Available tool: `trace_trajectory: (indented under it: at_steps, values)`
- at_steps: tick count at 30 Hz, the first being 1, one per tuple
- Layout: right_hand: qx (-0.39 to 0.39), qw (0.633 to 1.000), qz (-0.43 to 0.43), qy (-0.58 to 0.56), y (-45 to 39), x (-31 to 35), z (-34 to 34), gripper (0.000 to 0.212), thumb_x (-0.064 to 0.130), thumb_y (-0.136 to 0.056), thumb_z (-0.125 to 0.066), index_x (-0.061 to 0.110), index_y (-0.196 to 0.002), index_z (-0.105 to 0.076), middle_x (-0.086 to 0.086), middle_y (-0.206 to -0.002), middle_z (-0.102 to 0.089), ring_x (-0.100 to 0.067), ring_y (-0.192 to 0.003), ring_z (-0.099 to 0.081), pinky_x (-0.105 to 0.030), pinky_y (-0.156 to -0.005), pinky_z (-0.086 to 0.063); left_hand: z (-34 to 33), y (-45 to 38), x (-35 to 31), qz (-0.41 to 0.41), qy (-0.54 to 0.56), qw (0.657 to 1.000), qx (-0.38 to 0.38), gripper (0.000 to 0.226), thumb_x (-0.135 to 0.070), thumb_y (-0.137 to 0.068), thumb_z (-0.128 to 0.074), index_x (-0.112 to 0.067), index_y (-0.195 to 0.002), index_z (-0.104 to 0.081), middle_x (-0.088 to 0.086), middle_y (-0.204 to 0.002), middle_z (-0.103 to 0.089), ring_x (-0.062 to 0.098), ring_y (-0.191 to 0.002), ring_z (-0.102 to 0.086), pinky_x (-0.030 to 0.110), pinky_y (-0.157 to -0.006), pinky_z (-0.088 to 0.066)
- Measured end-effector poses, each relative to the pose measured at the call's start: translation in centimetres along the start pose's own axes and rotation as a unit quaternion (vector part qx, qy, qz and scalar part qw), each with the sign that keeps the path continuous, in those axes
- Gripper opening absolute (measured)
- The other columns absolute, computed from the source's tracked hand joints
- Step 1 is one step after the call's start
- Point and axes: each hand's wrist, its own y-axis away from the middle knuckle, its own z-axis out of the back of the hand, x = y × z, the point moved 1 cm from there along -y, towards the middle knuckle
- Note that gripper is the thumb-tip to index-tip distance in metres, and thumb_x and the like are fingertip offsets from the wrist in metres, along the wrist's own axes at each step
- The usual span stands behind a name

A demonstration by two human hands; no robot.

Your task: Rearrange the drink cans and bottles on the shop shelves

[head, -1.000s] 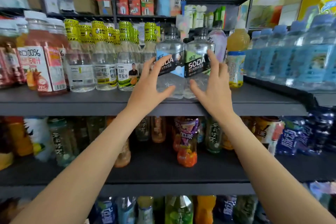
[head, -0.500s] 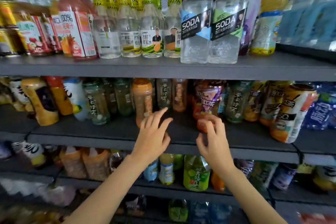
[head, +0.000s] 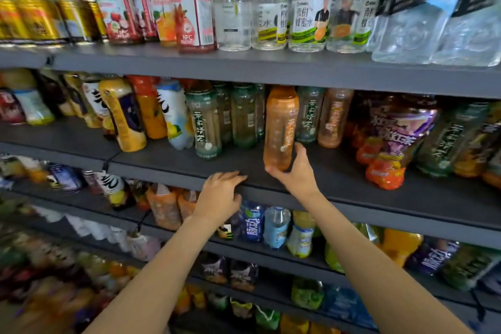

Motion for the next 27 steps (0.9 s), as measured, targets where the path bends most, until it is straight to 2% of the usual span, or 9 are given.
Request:
trace_trajectory:
  at_steps: [3,7,10,13,17,20,23,25,27]
  values:
    - [-0.063,0.995,-0.056,-0.053,-2.3,0.8,-1.7,0.077,0.019,-0.074,-0.079,0.009,-0.134,-0.033,-0.01,-0.129,-0.051,-0.026,-0.12,-0.05,-0.027,-0.09,-0.039,0.8,-1.0,0.7,-0.019,0.027,0.999,0.028,0.049,-0.015,-0.091,-0.048,-0.026,-0.139,-0.044,-0.004,-0.148,-0.037,0.019,-0.135,-0.032,0.028,-0.108,-0.027]
    - [-0.208,0.975,-0.081,-0.014,-3.3,0.4,-2.4,0.07,0.02,-0.066,-0.084,0.002,-0.119,-0.042,-0.017,-0.122,-0.049,-0.033,-0.115,-0.048,-0.041,-0.097,-0.041,1.5,-2.6,1.2,-0.034,0.0,0.995,0.089,0.05,-0.017,-0.093,-0.047,-0.026,-0.141,-0.04,-0.001,-0.151,-0.031,0.023,-0.138,-0.03,0.036,-0.109,-0.03]
    - [-0.288,0.951,-0.112,0.034,-3.7,-0.9,-0.3,0.079,0.022,-0.068,-0.082,-0.005,-0.127,-0.035,-0.022,-0.13,-0.041,-0.039,-0.12,-0.041,-0.043,-0.1,-0.033,2.0,-3.6,1.5,-0.033,0.012,0.991,0.132,0.05,-0.02,-0.092,-0.049,-0.025,-0.141,-0.041,0.001,-0.151,-0.032,0.026,-0.135,-0.034,0.038,-0.108,-0.032]
    - [-0.302,0.94,-0.159,0.026,-4.9,-2.5,3.0,0.079,0.021,-0.072,-0.079,-0.002,-0.132,-0.034,-0.02,-0.136,-0.041,-0.036,-0.124,-0.042,-0.041,-0.101,-0.035,2.4,-4.4,1.9,-0.032,0.05,0.986,0.156,0.048,-0.021,-0.091,-0.052,-0.024,-0.138,-0.046,0.002,-0.15,-0.035,0.025,-0.134,-0.036,0.038,-0.108,-0.034]
    - [-0.256,0.949,-0.18,0.027,-5.7,-3.6,5.4,0.071,0.022,-0.077,-0.076,-0.001,-0.13,-0.034,-0.021,-0.131,-0.05,-0.037,-0.12,-0.048,-0.037,-0.094,-0.039,2.7,-5.3,2.0,-0.027,0.087,0.982,0.168,0.042,-0.019,-0.09,-0.055,-0.022,-0.132,-0.053,0.002,-0.145,-0.043,0.021,-0.13,-0.042,0.034,-0.107,-0.035]
    - [-0.233,0.957,-0.168,0.032,-5.3,-3.5,5.4,0.072,0.022,-0.081,-0.072,0.0,-0.134,-0.029,-0.021,-0.134,-0.047,-0.037,-0.122,-0.047,-0.036,-0.095,-0.038,2.7,-5.3,2.2,-0.025,0.096,0.981,0.169,0.042,-0.017,-0.09,-0.054,-0.021,-0.132,-0.054,0.003,-0.144,-0.043,0.02,-0.13,-0.042,0.032,-0.107,-0.035]
    - [-0.281,0.952,-0.112,0.033,-3.9,-3.0,4.0,0.079,0.013,-0.081,-0.07,-0.004,-0.14,-0.021,-0.025,-0.141,-0.032,-0.039,-0.129,-0.035,-0.035,-0.104,-0.028,2.1,-4.8,2.4,-0.024,0.104,0.983,0.146,0.043,-0.016,-0.092,-0.051,-0.024,-0.134,-0.051,-0.001,-0.148,-0.037,0.02,-0.136,-0.034,0.038,-0.112,-0.026]
    - [-0.334,0.941,-0.046,0.027,-1.9,-1.9,1.7,0.071,0.011,-0.081,-0.069,-0.005,-0.136,-0.028,-0.025,-0.138,-0.029,-0.04,-0.126,-0.034,-0.034,-0.105,-0.027,1.4,-3.8,2.9,-0.028,0.095,0.987,0.123,0.046,-0.016,-0.093,-0.048,-0.026,-0.138,-0.044,-0.002,-0.151,-0.031,0.019,-0.141,-0.024,0.045,-0.115,-0.016]
    - [-0.326,0.945,0.013,0.037,-0.4,-0.3,-0.9,0.057,0.012,-0.082,-0.069,-0.005,-0.127,-0.039,-0.023,-0.131,-0.036,-0.037,-0.121,-0.038,-0.032,-0.099,-0.03,0.8,-2.5,3.8,-0.03,0.077,0.992,0.101,0.05,-0.015,-0.094,-0.046,-0.024,-0.142,-0.037,-0.002,-0.153,-0.026,0.016,-0.143,-0.018,0.043,-0.116,-0.009]
